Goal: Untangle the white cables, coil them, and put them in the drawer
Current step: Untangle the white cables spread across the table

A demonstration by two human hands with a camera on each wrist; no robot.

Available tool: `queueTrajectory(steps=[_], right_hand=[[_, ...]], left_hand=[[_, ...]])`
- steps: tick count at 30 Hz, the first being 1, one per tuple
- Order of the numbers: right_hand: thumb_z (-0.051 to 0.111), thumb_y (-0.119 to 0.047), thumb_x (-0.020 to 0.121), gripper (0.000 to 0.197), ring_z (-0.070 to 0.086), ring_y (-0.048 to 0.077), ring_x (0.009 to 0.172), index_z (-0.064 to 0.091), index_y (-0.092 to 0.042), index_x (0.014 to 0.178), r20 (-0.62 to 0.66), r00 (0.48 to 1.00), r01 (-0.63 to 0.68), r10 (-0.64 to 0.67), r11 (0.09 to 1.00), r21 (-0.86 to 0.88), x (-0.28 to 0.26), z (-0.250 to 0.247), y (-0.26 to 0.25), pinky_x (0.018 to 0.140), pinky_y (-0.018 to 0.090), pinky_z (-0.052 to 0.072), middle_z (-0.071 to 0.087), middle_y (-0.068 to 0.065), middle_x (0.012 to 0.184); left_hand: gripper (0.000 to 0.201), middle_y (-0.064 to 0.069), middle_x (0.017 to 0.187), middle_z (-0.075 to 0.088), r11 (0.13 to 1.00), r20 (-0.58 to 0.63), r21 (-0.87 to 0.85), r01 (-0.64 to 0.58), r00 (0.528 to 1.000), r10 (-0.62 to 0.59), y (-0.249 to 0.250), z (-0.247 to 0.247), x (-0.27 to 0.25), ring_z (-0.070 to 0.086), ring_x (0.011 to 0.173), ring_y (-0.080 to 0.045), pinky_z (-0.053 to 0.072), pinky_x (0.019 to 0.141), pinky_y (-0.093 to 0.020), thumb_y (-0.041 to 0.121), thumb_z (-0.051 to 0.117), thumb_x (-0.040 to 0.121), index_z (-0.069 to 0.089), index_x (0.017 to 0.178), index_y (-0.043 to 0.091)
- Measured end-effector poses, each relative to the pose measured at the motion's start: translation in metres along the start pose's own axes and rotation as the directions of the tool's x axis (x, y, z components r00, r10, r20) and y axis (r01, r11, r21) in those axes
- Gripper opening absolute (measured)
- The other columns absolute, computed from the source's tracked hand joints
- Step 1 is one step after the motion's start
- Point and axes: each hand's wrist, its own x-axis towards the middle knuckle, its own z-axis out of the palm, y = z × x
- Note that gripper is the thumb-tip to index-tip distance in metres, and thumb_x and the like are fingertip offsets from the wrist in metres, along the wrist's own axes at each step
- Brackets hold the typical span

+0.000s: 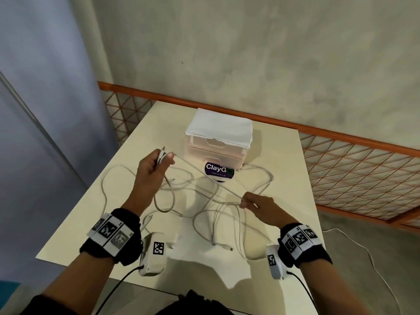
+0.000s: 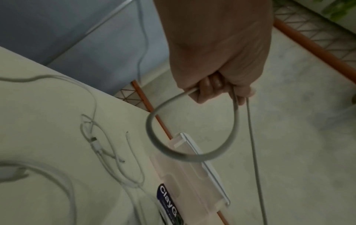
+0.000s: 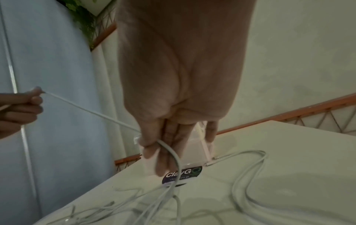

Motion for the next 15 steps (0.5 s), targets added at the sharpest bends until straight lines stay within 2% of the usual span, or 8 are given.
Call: queueTrajectory(steps=[2,4,6,8,9,12,13,15], right_hand=[[0.037,-0.023,0.100,0.030,0.057,-0.004,0.075,0.045,-0.040,0.076,-0.047,0.999,-0.015,0.013,0.998,-0.056,0.005,-0.008,0.001,0.101,0.041,0.034,0.068,-0.021,0.087],[0.041,-0.018,0.099,0.032,0.057,-0.009,0.071,0.046,-0.038,0.075,-0.173,0.984,0.052,-0.047,0.998,0.024,0.007,-0.020,-0.005,0.089,0.034,0.040,0.067,-0.020,0.072],[0.043,-0.013,0.098,0.025,0.060,-0.005,0.064,0.051,-0.026,0.078,-0.353,0.931,0.165,-0.096,0.972,0.169,0.005,-0.037,-0.022,0.073,0.024,0.044,0.062,-0.013,0.065],[0.043,-0.017,0.099,0.018,0.061,0.003,0.058,0.056,-0.014,0.086,-0.504,0.855,0.262,-0.120,0.939,0.222,0.000,-0.059,-0.045,0.062,0.017,0.045,0.059,-0.014,0.062],[0.044,-0.020,0.099,0.018,0.060,0.006,0.056,0.058,-0.012,0.091,-0.558,0.817,0.305,-0.146,0.931,0.203,-0.004,-0.069,-0.058,0.059,0.016,0.044,0.059,-0.016,0.062],[0.049,-0.022,0.096,0.018,0.049,0.006,0.056,0.066,-0.014,0.096,-0.646,0.723,0.408,-0.247,0.907,0.109,-0.007,-0.093,-0.088,0.056,0.014,0.036,0.065,-0.011,0.080],[0.052,-0.021,0.095,0.017,0.050,0.004,0.060,0.068,-0.015,0.097,-0.641,0.717,0.424,-0.273,0.901,0.089,-0.006,-0.096,-0.095,0.059,0.012,0.035,0.068,-0.005,0.088],[0.057,-0.022,0.093,0.016,0.058,0.007,0.074,0.071,-0.015,0.099,-0.566,0.760,0.428,-0.319,0.901,0.067,-0.003,-0.095,-0.106,0.065,0.012,0.039,0.070,0.002,0.096]], left_hand=[[0.029,0.004,0.056,0.031,0.999,-0.119,-0.035,0.022,0.993,-0.026,-0.012,-0.005,0.000,0.030,0.047,-0.002,0.030,0.049,-0.014,0.022,0.057,0.094,0.054,0.067,0.010],[0.027,-0.006,0.060,0.039,0.996,-0.214,0.039,0.081,0.974,-0.071,-0.027,-0.014,0.002,0.039,0.055,-0.006,0.035,0.056,-0.017,0.025,0.061,0.091,0.058,0.067,0.013],[0.023,-0.007,0.062,0.044,0.954,-0.215,0.204,0.222,0.960,-0.177,-0.041,-0.024,0.006,0.042,0.059,-0.016,0.035,0.059,-0.027,0.031,0.067,0.085,0.061,0.073,0.012],[0.025,0.000,0.060,0.042,0.877,-0.178,0.328,0.351,0.935,-0.308,-0.049,-0.027,0.005,0.042,0.057,-0.017,0.035,0.060,-0.028,0.034,0.076,0.076,0.062,0.081,0.013],[0.027,0.002,0.060,0.042,0.860,-0.171,0.352,0.368,0.929,-0.328,-0.050,-0.027,0.005,0.043,0.058,-0.015,0.036,0.061,-0.028,0.035,0.077,0.074,0.062,0.082,0.014],[0.030,0.000,0.060,0.040,0.927,-0.189,0.288,0.239,0.964,-0.189,-0.037,-0.016,0.002,0.038,0.058,-0.017,0.034,0.062,-0.030,0.036,0.065,0.086,0.050,0.068,0.018],[0.033,-0.001,0.063,0.042,0.955,-0.186,0.242,0.172,0.974,-0.129,-0.030,-0.011,0.000,0.038,0.059,-0.016,0.034,0.062,-0.030,0.036,0.056,0.092,0.045,0.066,0.018],[0.031,0.002,0.069,0.048,0.985,-0.119,0.167,0.034,0.993,-0.014,-0.013,0.002,-0.003,0.041,0.059,-0.006,0.035,0.063,-0.027,0.031,0.041,0.099,0.045,0.074,0.014]])
